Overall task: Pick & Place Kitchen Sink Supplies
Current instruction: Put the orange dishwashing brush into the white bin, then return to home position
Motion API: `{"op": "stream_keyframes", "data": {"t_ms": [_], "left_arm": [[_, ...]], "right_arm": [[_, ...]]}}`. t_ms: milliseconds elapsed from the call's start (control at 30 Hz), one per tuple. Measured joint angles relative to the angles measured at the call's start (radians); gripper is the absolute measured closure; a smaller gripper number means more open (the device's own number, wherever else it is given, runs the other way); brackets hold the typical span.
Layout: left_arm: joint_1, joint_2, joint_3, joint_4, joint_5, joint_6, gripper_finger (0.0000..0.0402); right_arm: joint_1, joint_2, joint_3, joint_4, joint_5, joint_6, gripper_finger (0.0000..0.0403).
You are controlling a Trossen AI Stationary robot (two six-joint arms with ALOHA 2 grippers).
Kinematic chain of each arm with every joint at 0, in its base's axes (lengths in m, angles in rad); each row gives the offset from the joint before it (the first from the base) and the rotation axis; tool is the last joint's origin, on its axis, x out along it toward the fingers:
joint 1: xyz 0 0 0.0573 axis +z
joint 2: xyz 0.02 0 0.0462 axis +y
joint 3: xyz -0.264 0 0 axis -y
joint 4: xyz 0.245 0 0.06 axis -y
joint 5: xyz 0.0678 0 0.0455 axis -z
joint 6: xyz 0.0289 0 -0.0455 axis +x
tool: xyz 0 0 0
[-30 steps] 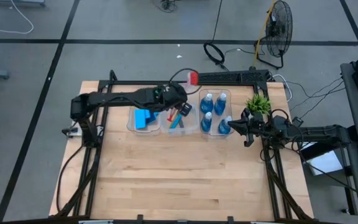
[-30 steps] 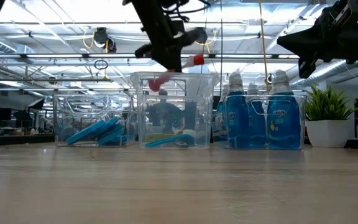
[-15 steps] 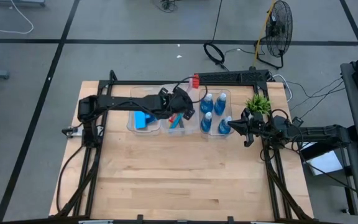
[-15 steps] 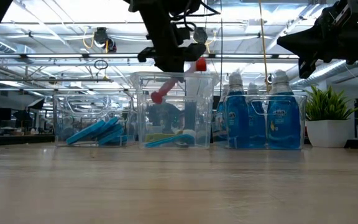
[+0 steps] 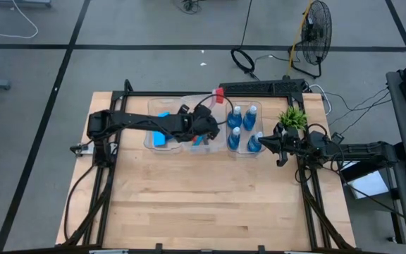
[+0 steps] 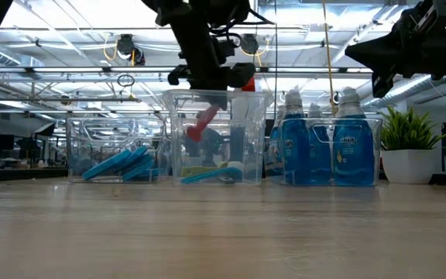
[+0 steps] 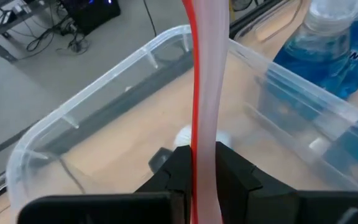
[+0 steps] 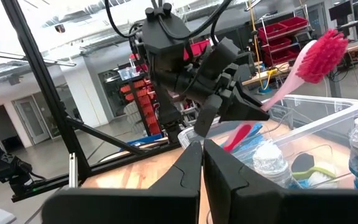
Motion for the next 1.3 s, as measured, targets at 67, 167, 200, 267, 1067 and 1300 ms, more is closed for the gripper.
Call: {"op": "stream_keyframes", "data": {"t_ms": [67, 167, 200, 267, 1067, 1300], "left_arm": [[0.0, 0.0, -0.021, 0.042, 0.002, 0.008, 0.0356], [0.0, 0.0, -0.046, 0.082, 0.006, 0.011, 0.0356], [0.0, 0.0, -0.051, 0.087, 0.007, 0.011, 0.0356], [0.0, 0.0, -0.057, 0.086, 0.003, 0.011, 0.0356], [0.0, -0.008, -0.101, 0.105, -0.008, -0.013, 0.028], [-0.002, -0.032, -0.101, 0.118, -0.012, 0.001, 0.0222]], "right_arm": [[0.0, 0.0, 0.0, 0.001, 0.0, 0.0, 0.0399], [0.0, 0.0, 0.0, 0.002, 0.0, 0.0, 0.0399], [0.0, 0.0, 0.0, 0.003, 0.0, 0.0, 0.0399], [0.0, 0.0, 0.0, 0.003, 0.0, 0.0, 0.0399], [0.0, 0.0, 0.0, 0.003, 0.0, 0.0, 0.0399], [0.0, 0.0, 0.0, 0.003, 0.0, 0.0, 0.0399]]}}
